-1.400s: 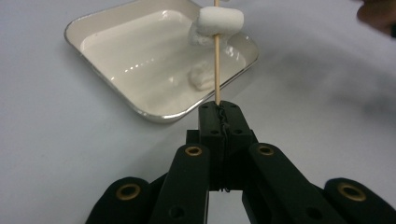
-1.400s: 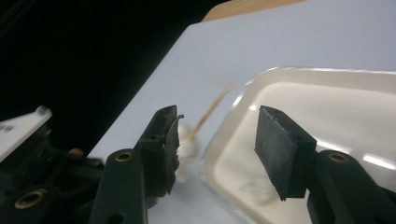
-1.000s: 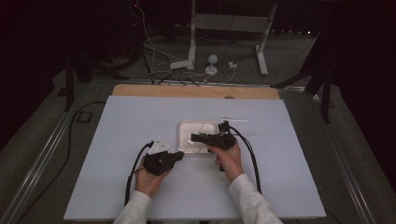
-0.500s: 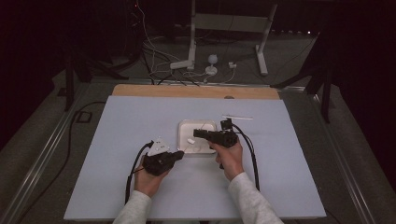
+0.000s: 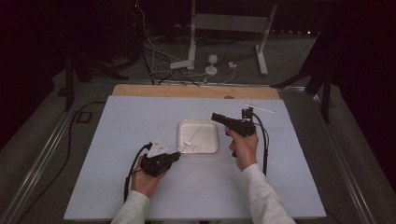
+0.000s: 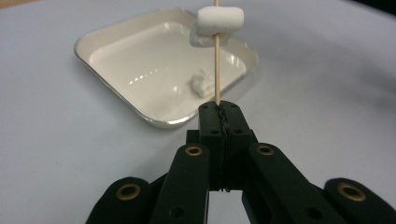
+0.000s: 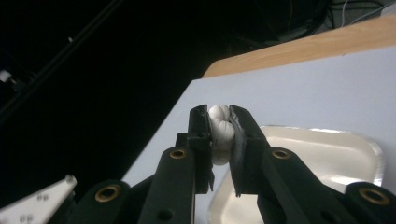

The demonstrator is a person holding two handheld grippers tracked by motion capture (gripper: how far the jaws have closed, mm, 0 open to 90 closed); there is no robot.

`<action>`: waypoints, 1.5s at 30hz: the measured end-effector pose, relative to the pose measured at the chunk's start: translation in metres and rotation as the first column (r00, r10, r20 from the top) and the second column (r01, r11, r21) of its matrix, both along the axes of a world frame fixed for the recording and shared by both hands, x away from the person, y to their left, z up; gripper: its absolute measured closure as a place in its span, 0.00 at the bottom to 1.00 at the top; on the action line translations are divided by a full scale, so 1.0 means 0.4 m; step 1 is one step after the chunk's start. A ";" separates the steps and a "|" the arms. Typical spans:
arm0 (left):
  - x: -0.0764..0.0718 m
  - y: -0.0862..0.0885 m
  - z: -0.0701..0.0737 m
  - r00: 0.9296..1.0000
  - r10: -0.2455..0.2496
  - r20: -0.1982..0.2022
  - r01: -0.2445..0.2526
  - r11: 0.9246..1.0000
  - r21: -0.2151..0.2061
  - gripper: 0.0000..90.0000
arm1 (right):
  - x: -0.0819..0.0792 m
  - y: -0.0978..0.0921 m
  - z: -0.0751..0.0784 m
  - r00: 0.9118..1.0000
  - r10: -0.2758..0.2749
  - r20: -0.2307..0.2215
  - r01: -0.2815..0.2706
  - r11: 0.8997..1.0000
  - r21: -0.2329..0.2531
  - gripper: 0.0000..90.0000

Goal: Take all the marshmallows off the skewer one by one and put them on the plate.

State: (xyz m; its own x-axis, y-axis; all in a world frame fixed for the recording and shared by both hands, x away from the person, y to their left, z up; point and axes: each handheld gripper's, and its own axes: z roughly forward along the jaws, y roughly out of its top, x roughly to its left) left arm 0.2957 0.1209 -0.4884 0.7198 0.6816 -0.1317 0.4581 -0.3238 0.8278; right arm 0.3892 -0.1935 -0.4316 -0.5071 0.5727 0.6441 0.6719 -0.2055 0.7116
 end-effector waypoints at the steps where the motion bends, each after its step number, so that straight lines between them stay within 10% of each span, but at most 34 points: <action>1: 0.001 0.004 0.002 1.000 0.005 0.000 -0.005 1.000 -0.008 1.00 | -0.001 -0.001 0.005 1.000 0.007 0.007 -0.007 0.999 -0.032 0.89; 6: 0.003 0.009 0.004 1.000 0.029 -0.004 -0.029 0.999 -0.029 1.00 | -0.004 0.027 -0.007 0.999 0.034 0.017 -0.030 0.986 -0.163 0.89; 27: 0.012 0.015 0.002 0.998 0.053 -0.027 -0.055 0.997 -0.056 1.00 | 0.013 0.092 -0.072 0.999 0.044 -0.007 -0.044 0.934 -0.353 0.86; 32: 0.013 0.017 0.003 0.998 0.055 -0.029 -0.057 0.997 -0.059 1.00 | 0.020 0.096 -0.089 0.999 0.023 -0.022 -0.030 0.922 -0.387 0.56; 37: 0.015 0.020 0.003 0.998 0.062 -0.029 -0.064 0.996 -0.062 1.00 | 0.016 0.097 -0.087 0.999 0.030 -0.033 -0.040 0.933 -0.358 0.33; 45: 0.015 0.022 0.004 0.997 0.073 -0.026 -0.075 0.995 -0.072 1.00 | -0.012 0.102 -0.058 0.994 0.105 -0.028 -0.109 0.951 -0.288 0.26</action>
State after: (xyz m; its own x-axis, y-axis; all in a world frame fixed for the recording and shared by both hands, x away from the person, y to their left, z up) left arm 0.3019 0.1298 -0.4866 0.6638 0.7211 -0.1985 0.4977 -0.2278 0.8369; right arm 0.3843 -0.1526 -0.4546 -0.5688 0.6777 0.4660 0.6876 0.0810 0.7215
